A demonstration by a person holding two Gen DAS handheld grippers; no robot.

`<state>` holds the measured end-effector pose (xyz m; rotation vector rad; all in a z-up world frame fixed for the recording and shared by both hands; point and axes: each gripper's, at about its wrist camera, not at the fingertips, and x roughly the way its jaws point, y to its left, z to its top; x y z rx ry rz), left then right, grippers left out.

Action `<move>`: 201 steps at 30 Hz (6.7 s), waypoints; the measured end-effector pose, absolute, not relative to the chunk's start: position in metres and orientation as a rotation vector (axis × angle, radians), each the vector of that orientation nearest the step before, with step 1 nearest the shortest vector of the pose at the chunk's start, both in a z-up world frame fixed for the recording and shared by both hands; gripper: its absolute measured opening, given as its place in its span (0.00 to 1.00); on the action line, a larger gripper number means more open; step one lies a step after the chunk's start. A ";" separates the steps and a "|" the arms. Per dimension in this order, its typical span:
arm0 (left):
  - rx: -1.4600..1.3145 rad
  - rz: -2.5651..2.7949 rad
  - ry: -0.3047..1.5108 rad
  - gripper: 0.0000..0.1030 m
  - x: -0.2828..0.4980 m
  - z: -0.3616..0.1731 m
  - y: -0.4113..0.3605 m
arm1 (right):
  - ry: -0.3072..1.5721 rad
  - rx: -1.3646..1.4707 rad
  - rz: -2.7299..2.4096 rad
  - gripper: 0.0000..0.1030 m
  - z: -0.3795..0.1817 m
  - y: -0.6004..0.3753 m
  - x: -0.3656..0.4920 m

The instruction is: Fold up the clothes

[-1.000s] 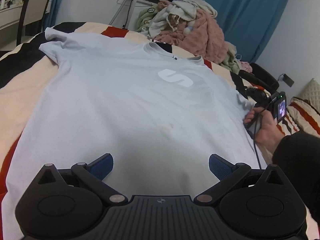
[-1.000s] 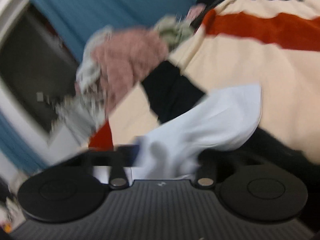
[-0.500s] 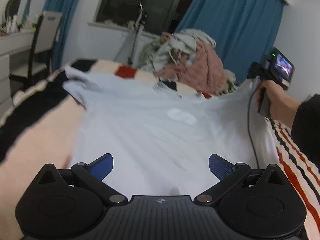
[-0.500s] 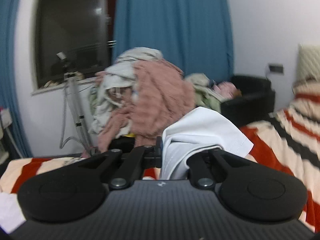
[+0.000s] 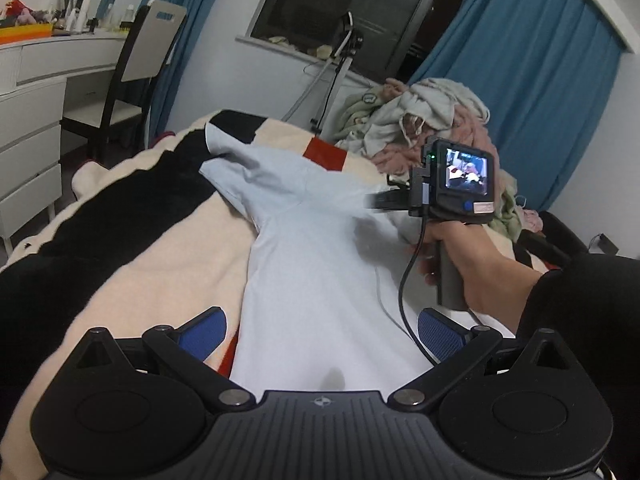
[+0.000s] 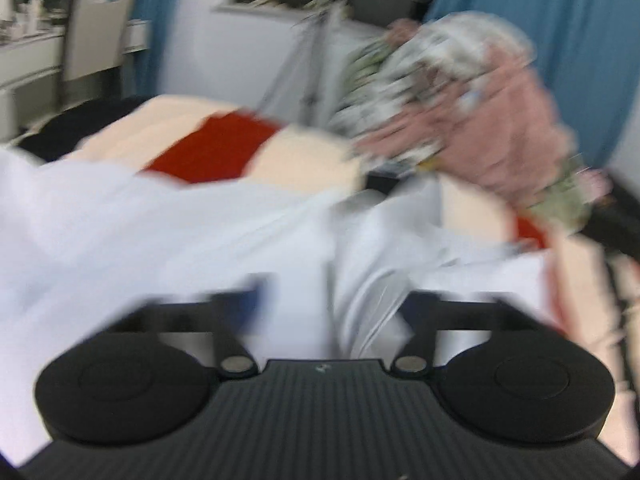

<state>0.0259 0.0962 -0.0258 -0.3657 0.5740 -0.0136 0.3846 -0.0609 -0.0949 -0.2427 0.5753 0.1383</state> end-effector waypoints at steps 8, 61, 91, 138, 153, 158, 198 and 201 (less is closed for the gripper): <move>-0.325 -0.038 0.587 1.00 0.029 -0.028 0.085 | 0.435 -0.169 0.207 0.88 -0.042 -0.060 0.307; 0.084 -0.427 0.616 0.77 -0.082 -0.037 -0.136 | 0.096 0.454 -0.163 0.87 0.008 -0.348 -0.110; -0.237 -0.684 0.643 0.06 -0.096 -0.038 -0.188 | 0.053 0.409 -0.281 0.88 0.015 -0.368 -0.166; -0.438 -0.105 0.597 0.77 0.253 -0.041 0.013 | 0.285 0.255 0.144 0.95 -0.037 -0.260 0.025; -0.060 -0.031 0.619 0.06 0.431 -0.070 -0.059 | 0.386 0.340 0.051 0.93 -0.094 -0.265 0.097; -0.024 0.007 0.661 0.32 0.434 -0.065 -0.061 | 0.412 0.351 0.036 0.93 -0.098 -0.267 0.102; -0.075 -0.015 0.574 0.82 0.215 -0.038 -0.050 | 0.339 0.297 0.072 0.93 -0.083 -0.254 0.076; -0.078 -0.017 0.576 0.83 0.167 -0.015 -0.047 | 0.319 0.259 0.088 0.93 -0.075 -0.249 0.069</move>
